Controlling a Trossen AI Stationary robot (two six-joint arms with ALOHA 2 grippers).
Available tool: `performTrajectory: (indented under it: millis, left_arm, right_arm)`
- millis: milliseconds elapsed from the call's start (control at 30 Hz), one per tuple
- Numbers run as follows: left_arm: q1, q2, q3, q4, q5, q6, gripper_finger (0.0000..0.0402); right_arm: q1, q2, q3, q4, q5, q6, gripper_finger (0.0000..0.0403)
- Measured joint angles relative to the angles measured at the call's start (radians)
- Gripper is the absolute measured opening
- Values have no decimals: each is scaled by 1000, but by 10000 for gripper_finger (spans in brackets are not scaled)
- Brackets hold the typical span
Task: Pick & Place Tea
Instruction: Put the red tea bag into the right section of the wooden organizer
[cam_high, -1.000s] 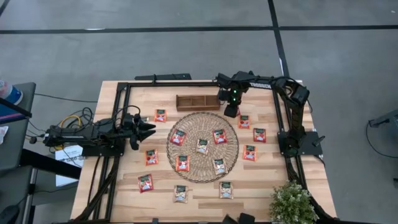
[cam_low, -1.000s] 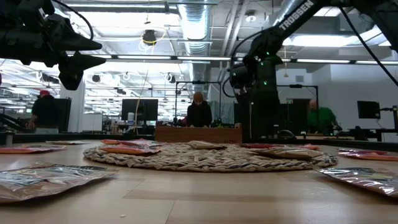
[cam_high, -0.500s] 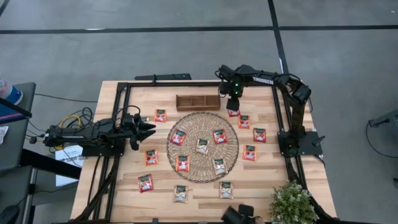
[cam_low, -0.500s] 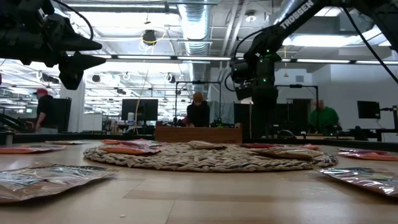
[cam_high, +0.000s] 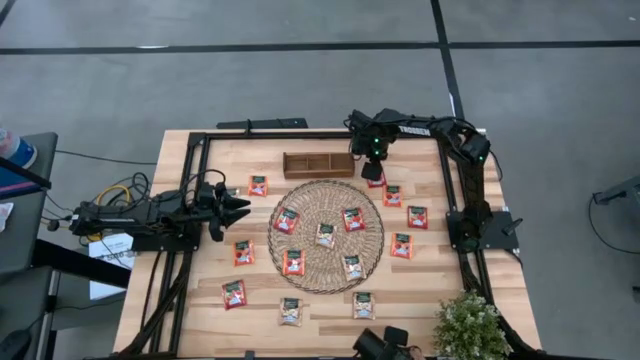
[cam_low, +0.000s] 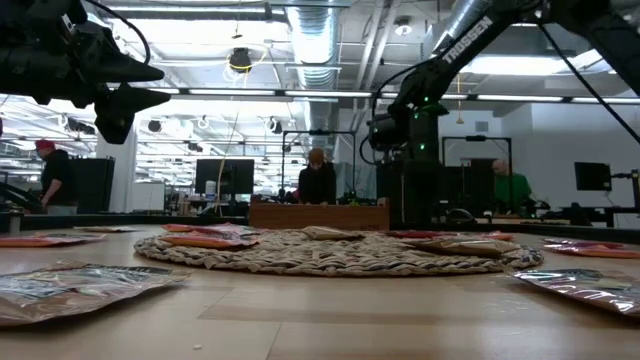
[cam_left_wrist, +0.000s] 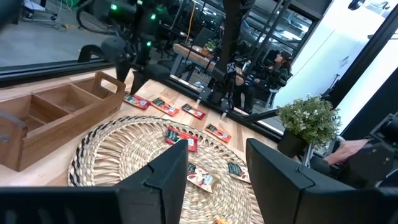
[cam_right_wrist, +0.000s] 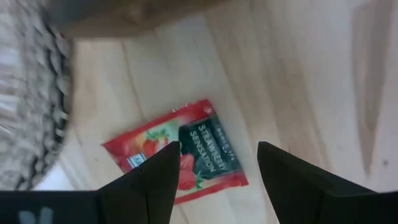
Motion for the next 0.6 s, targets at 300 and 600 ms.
performTrajectory:
  millis: [300, 600]
  left_arm:
    - [0, 0, 0, 0, -2, -3, 154]
    - [0, 0, 0, 0, -1, -3, 154]
  right_arm:
    - [-18, 18, 3, 20, 26, 0, 208]
    - [-27, 17, 2, 28, 46, 1, 205]
